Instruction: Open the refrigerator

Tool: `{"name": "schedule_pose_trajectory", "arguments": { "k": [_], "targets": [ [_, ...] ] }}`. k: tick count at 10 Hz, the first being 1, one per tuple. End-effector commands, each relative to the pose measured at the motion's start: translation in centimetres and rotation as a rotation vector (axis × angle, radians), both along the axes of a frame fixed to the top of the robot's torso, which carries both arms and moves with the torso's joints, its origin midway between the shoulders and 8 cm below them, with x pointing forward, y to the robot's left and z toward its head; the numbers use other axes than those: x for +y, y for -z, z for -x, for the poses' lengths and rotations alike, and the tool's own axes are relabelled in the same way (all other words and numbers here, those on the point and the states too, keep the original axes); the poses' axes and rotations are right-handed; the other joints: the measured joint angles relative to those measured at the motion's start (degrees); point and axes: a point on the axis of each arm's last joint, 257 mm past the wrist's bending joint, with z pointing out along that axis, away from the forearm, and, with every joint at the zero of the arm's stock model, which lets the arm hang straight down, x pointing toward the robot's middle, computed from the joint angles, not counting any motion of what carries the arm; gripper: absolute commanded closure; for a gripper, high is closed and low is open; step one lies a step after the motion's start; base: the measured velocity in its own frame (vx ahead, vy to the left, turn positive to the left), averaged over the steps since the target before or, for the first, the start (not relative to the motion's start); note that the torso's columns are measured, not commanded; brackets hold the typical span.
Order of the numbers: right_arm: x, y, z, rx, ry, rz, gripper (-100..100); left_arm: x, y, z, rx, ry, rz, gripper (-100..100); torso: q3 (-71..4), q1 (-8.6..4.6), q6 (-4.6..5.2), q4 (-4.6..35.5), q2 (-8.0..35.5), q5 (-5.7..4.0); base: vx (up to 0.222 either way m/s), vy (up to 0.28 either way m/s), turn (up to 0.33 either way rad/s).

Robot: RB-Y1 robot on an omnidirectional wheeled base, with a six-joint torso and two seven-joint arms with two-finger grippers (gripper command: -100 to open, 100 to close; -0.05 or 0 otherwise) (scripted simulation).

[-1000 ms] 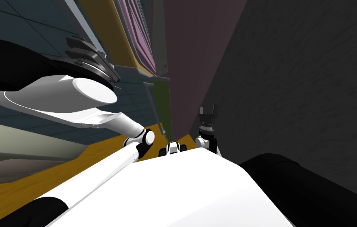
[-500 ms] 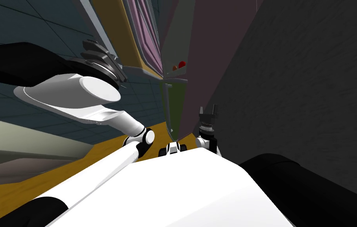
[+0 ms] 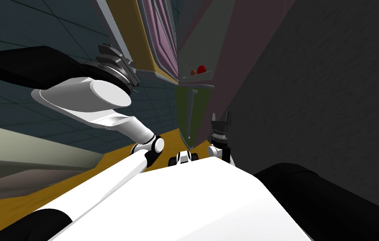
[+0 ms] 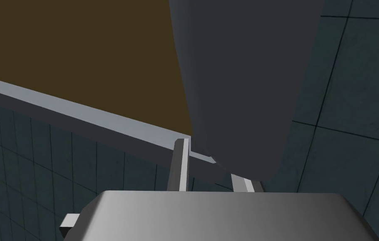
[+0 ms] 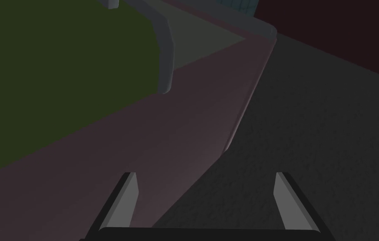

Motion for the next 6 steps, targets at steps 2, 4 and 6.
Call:
{"name": "schedule_pose_trajectory", "arguments": {
  "k": [2,4,6],
  "targets": [
    [0.0,0.0,0.0,0.0,0.0,0.0,0,-1.9,-0.2,-0.1,-0.005,0.061,0.0,100,-0.29,0.92,0.18,0.13,-0.26,0.06,0.089,0.305,-0.061],
    [0.0,0.0,0.0,0.0,0.0,0.0,0,-3.8,-0.4,-0.2,-0.01,0.121,0.0,100,-0.39,0.37,0.31,0.03,-0.35,-0.11,0.085,0.334,-0.068],
    [0.0,0.0,0.0,0.0,0.0,0.001,0,-5.6,-0.5,-0.2,-0.015,0.182,0.001,100,-0.41,0.26,0.39,0.09,-0.37,-0.18,0.091,0.439,-0.114]
  ]
}}
